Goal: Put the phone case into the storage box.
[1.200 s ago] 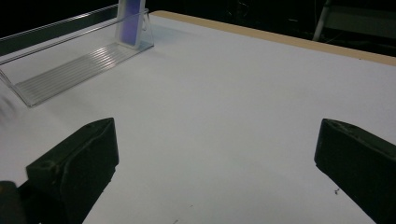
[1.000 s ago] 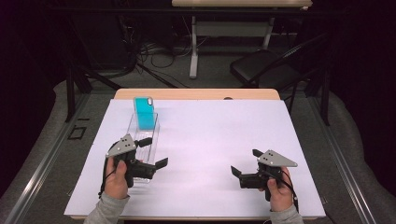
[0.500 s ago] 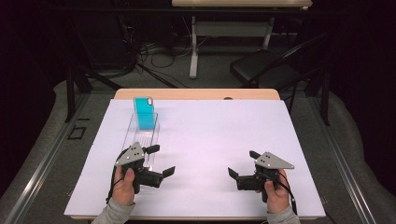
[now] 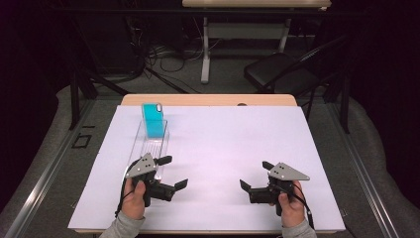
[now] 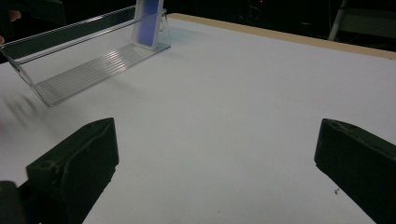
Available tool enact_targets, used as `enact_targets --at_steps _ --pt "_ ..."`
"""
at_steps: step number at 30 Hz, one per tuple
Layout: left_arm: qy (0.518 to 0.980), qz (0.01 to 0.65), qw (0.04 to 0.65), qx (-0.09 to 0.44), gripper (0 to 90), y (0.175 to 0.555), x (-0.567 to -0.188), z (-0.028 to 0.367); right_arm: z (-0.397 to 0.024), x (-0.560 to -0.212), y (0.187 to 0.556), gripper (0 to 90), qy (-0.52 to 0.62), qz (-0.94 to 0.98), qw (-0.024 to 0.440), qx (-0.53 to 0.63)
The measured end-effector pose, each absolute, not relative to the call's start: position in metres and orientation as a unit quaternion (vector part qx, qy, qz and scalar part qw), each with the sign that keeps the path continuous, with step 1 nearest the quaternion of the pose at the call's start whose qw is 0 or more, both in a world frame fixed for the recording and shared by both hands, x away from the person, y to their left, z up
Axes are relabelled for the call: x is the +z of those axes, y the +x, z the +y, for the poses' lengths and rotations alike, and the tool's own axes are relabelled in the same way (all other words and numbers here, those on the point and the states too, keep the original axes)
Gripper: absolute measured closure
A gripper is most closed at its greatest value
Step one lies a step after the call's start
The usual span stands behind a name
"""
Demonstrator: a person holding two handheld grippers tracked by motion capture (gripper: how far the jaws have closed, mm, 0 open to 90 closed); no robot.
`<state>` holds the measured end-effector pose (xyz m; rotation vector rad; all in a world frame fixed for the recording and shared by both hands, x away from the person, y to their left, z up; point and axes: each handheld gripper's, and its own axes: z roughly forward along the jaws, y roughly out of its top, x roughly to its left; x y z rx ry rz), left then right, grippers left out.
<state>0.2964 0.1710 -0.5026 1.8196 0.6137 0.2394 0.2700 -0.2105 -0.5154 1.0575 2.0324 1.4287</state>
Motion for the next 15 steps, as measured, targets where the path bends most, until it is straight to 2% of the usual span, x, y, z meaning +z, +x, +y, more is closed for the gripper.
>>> enact_targets --at_steps 15 --pt "0.775 0.262 0.567 0.098 0.6 0.2966 -0.5048 0.1698 -0.2096 -0.5165 0.2702 0.0 0.382 0.736 0.217 0.515"
